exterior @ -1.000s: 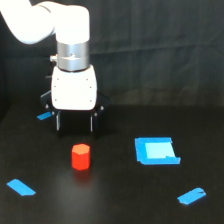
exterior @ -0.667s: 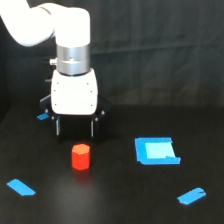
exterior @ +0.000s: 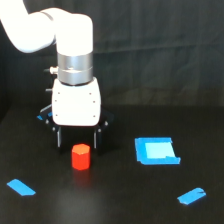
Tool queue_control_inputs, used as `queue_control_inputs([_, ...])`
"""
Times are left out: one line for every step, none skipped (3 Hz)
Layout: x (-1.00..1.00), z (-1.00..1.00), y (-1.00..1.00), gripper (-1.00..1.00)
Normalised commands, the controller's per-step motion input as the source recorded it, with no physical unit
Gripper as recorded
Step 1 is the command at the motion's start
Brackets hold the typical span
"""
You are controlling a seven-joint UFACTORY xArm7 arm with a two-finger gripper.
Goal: Pick up the red object from the table
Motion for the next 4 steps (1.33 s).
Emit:
queue_control_inputs([-0.05, -0.25, -0.64, 0.99])
queue_control_inputs([-0.06, -0.26, -0.36, 0.67])
queue_control_inputs([0.16, -0.34, -0.03, -0.96])
queue_control_inputs([0.12, -0.25, 0.08, -0.94])
